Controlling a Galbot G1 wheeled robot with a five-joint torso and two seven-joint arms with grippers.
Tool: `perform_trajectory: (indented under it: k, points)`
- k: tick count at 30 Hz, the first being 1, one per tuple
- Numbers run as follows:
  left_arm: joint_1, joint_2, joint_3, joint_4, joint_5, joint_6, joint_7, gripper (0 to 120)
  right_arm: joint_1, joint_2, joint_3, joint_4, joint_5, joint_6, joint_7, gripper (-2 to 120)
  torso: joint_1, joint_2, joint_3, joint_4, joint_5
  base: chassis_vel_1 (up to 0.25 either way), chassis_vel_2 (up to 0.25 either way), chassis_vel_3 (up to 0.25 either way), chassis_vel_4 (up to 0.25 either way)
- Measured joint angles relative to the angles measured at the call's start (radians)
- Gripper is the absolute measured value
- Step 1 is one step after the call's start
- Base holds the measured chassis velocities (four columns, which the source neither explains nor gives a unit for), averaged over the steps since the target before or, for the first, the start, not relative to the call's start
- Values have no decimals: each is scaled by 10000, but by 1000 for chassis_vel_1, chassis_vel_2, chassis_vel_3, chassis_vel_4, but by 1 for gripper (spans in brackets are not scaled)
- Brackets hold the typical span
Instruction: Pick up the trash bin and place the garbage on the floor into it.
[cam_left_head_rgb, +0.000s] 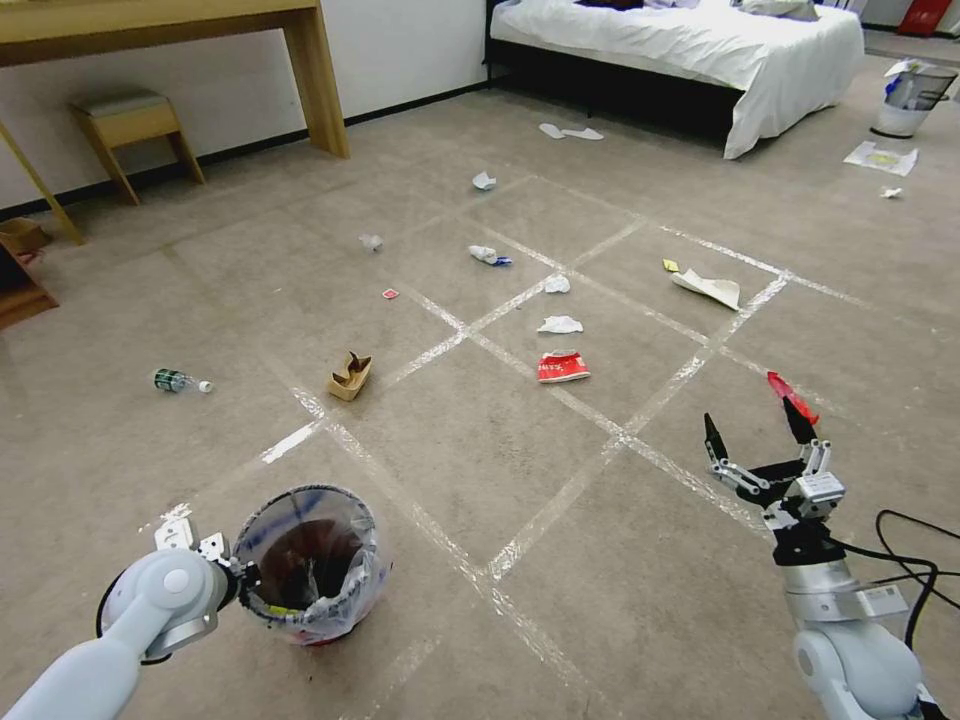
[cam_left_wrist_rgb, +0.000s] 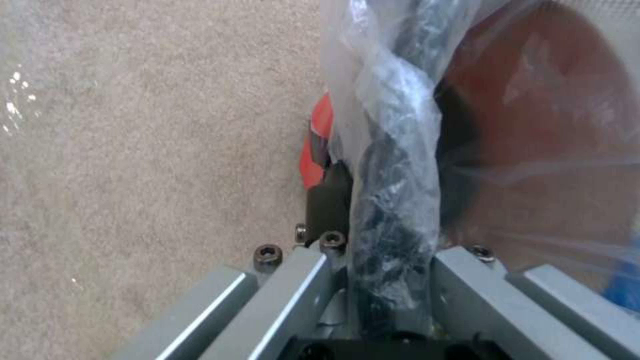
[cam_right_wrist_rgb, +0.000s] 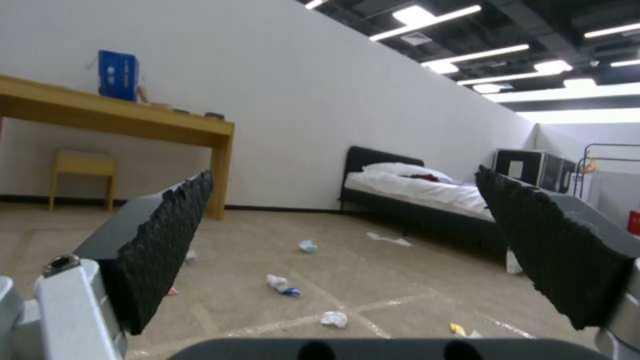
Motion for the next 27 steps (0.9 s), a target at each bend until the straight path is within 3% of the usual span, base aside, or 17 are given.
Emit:
perform_trajectory:
  k: [10,13,16,17,27]
  points:
    - [775,-317,-853,-906,-234,-12,-227,0,-66,103,23,74,54,0,74,100,0,0,0,-1,0,0,0,0,0]
    - [1209,-334,-1352,-1503,-382,-22,-367,0,-92,276,167,186,147,41,72,100,0,0,0,0,0,0,0,0,0]
    - [1435,-320,-1564,-1847,-426,-29,-471,0,-124,412,239,217,161,83,58,100,0,0,0,0,-1,0,0,0,0]
    - [1702,-273,-1834,-2325,-509,-69,-593,0,-194,638,286,250,232,159,46,100,0,0,0,0,1,0,0,0,0]
    - [2111,-162,-2701,-3299,-890,-152,-1173,0,-239,1419,463,254,228,412,217,100,0,0,0,-2,-1,0,0,0,0]
